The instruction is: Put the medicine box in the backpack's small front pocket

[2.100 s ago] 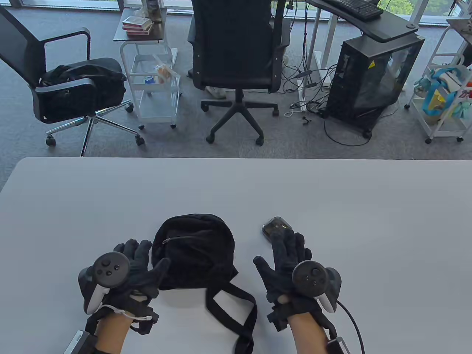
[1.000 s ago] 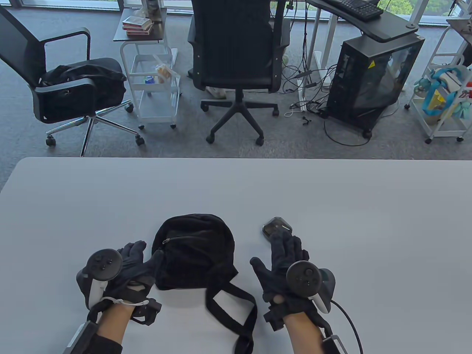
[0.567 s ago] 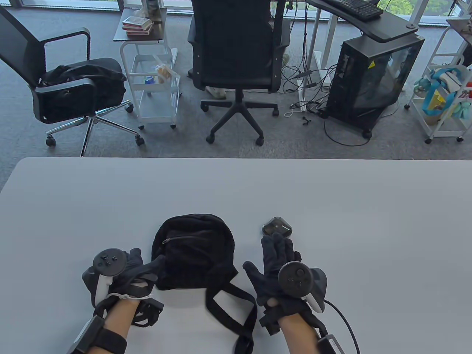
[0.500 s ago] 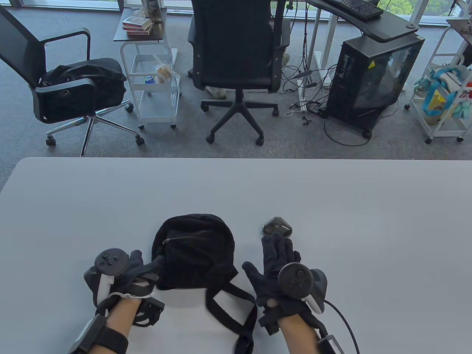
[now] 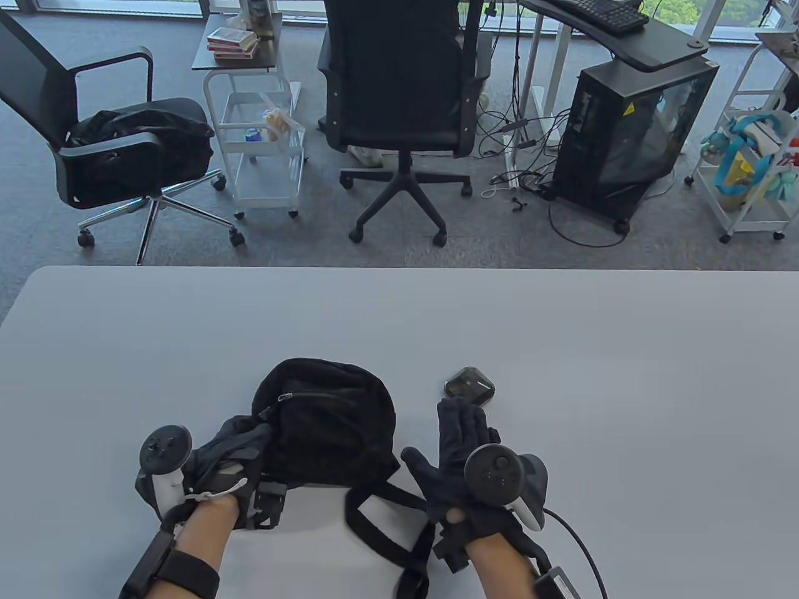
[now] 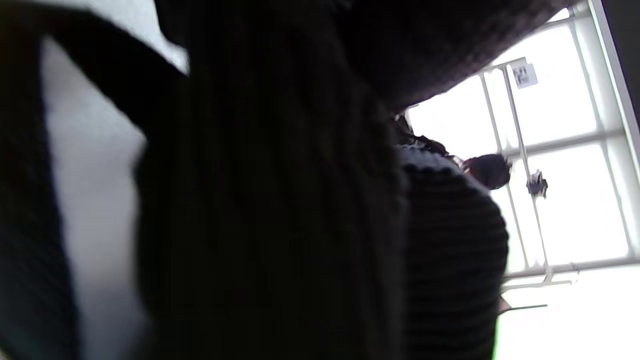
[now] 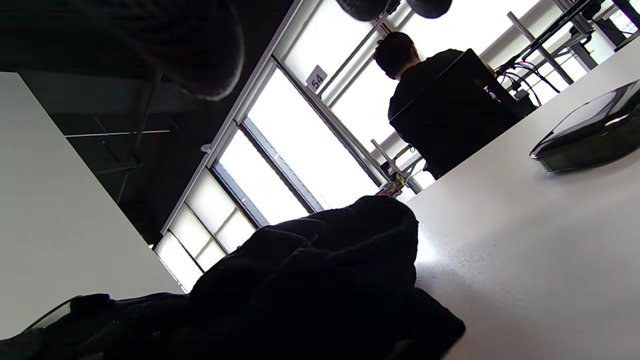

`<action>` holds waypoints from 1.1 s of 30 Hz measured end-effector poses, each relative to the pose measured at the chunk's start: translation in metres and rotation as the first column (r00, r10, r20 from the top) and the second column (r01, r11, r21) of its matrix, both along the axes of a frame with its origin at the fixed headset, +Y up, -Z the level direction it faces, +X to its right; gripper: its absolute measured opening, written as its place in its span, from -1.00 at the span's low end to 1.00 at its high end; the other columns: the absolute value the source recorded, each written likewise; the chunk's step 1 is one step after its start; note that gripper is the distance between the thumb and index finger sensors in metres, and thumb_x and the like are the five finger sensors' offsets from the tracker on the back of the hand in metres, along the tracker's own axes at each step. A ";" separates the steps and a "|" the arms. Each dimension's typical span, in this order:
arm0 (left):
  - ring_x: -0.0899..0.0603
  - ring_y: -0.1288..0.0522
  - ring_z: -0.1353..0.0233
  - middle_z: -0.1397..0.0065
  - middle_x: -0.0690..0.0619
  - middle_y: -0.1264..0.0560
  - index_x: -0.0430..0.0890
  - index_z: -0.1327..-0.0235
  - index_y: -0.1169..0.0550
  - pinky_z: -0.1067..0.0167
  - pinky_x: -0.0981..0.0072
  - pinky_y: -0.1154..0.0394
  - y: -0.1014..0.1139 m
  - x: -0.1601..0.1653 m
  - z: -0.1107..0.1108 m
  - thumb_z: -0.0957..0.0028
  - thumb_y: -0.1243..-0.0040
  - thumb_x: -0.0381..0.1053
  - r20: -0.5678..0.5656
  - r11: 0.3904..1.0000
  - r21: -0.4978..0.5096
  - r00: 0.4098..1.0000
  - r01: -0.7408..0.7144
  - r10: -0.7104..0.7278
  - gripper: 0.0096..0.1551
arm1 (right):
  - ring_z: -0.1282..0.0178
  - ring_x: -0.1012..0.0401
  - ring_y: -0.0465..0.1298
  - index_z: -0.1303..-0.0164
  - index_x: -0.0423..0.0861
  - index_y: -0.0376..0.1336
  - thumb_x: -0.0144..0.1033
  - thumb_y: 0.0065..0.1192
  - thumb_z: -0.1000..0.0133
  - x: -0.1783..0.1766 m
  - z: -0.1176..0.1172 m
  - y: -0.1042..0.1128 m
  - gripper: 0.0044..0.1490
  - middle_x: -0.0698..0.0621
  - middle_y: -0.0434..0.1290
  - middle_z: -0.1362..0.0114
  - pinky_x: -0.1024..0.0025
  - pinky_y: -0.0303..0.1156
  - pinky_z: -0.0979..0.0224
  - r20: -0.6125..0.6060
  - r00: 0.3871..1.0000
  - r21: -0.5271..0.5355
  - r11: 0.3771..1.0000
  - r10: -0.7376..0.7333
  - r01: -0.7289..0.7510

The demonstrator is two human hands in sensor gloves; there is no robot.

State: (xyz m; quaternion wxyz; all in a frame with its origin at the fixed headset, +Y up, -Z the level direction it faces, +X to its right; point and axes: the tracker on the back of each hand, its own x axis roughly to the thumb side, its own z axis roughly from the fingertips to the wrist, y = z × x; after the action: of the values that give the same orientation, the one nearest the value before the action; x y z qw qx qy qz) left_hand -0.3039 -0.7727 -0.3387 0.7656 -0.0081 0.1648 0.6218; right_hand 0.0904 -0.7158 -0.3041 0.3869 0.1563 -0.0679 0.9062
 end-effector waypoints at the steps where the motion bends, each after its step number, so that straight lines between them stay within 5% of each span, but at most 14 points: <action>1: -0.54 -0.49 -0.39 -0.31 -0.30 -0.64 -0.23 -0.09 -0.56 -0.25 -0.56 -0.09 -0.003 -0.001 0.000 -0.04 -0.41 0.00 0.016 0.998 -0.015 0.998 -0.064 0.064 -0.52 | -0.52 -0.54 -0.15 -0.60 -0.51 -0.23 0.19 0.11 -0.23 0.000 0.000 0.001 0.23 -0.56 -0.18 -0.61 -0.54 -0.23 -0.30 0.001 1.000 0.007 1.000 -0.001 0.001; 5: -0.46 -0.52 -0.31 -0.25 -0.19 -0.62 -0.22 -0.22 -0.41 -0.26 -0.55 -0.10 -0.010 -0.003 0.002 -0.05 -0.40 -0.03 -0.010 0.969 -0.066 0.971 -0.238 0.238 -0.41 | -0.52 -0.55 -0.14 -0.60 -0.51 -0.23 0.18 0.10 -0.23 0.001 0.000 0.002 0.21 -0.56 -0.16 -0.61 -0.54 -0.22 -0.30 0.000 1.000 0.007 1.000 -0.022 0.022; 10: -0.46 -0.42 -0.29 -0.23 -0.12 -0.51 -0.40 -0.50 -0.01 -0.24 -0.57 0.01 -0.014 0.002 0.008 -0.07 -0.44 0.06 0.020 0.914 -0.198 0.931 -0.354 0.364 0.11 | -0.52 -0.54 -0.12 -0.60 -0.50 -0.22 0.18 0.10 -0.23 0.000 0.000 0.002 0.22 -0.55 -0.14 -0.61 -0.54 -0.21 -0.30 -0.011 1.000 0.007 1.000 -0.025 0.025; 12: -0.45 -0.43 -0.27 -0.21 -0.12 -0.51 -0.40 -0.51 -0.04 -0.23 -0.57 -0.01 -0.015 0.004 0.008 -0.08 -0.45 0.06 0.043 0.900 -0.235 0.921 -0.367 0.386 0.10 | -0.52 -0.54 -0.11 -0.60 -0.50 -0.22 0.19 0.10 -0.23 0.000 0.001 0.003 0.22 -0.55 -0.14 -0.61 -0.54 -0.20 -0.30 -0.013 0.999 0.009 0.999 -0.035 0.035; 15: -0.46 -0.44 -0.27 -0.21 -0.13 -0.54 -0.30 -0.44 -0.34 -0.23 -0.57 -0.03 -0.017 0.008 0.011 -0.12 -0.41 0.02 0.082 0.878 -0.264 0.898 -0.398 0.432 -0.22 | -0.51 -0.53 0.01 -0.60 -0.50 -0.15 0.19 0.11 -0.22 -0.001 0.003 0.005 0.19 -0.54 -0.03 -0.60 -0.54 -0.11 -0.31 -0.027 0.996 0.013 0.996 -0.088 0.088; 18: -0.49 -0.36 -0.40 -0.36 -0.18 -0.49 -0.23 -0.32 -0.43 -0.24 -0.57 -0.05 -0.016 0.015 0.012 -0.13 -0.29 -0.02 0.099 0.882 -0.208 0.888 -0.422 0.448 -0.43 | -0.34 -0.39 0.44 -0.50 -0.51 0.13 0.17 0.14 -0.20 -0.002 0.006 0.012 0.06 -0.47 0.35 -0.45 -0.45 0.20 -0.27 -0.049 0.985 0.053 0.984 -0.167 0.169; 21: -0.44 -0.44 -0.38 -0.31 -0.13 -0.57 -0.21 -0.28 -0.46 -0.25 -0.54 -0.14 -0.006 0.022 0.014 -0.10 -0.30 -0.04 0.114 0.903 -0.102 0.897 -0.416 0.426 -0.47 | -0.11 -0.26 0.62 -0.33 -0.48 0.32 0.17 0.14 -0.21 -0.005 0.011 0.018 -0.05 -0.38 0.55 -0.25 -0.35 0.36 -0.18 -0.072 0.976 0.059 0.976 -0.207 0.211; 26: -0.38 -0.49 -0.35 -0.28 -0.07 -0.60 -0.15 -0.26 -0.49 -0.25 -0.51 -0.20 0.016 0.037 0.020 -0.08 -0.33 -0.03 0.174 0.938 0.111 0.935 -0.329 0.308 -0.48 | 0.02 -0.19 0.67 -0.22 -0.44 0.40 0.18 0.13 -0.21 -0.015 0.013 0.019 -0.09 -0.32 0.63 -0.13 -0.30 0.41 -0.13 -0.108 0.947 -0.049 0.953 -0.302 0.299; 33: -0.38 -0.52 -0.35 -0.25 -0.06 -0.63 -0.14 -0.21 -0.53 -0.25 -0.51 -0.22 0.041 0.059 0.024 -0.05 -0.39 -0.03 0.199 0.922 0.368 0.979 -0.121 0.049 -0.50 | 0.03 -0.19 0.66 -0.22 -0.45 0.40 0.20 0.11 -0.24 -0.026 0.010 0.004 -0.09 -0.32 0.62 -0.13 -0.30 0.40 -0.13 -0.089 0.868 -0.351 0.831 -0.488 0.432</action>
State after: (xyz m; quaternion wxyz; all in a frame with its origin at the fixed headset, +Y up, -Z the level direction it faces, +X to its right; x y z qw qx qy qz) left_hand -0.2451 -0.7314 -0.3149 0.7371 0.0746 -0.0310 0.6710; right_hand 0.0647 -0.7118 -0.2945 0.6186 0.1492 0.0780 0.7675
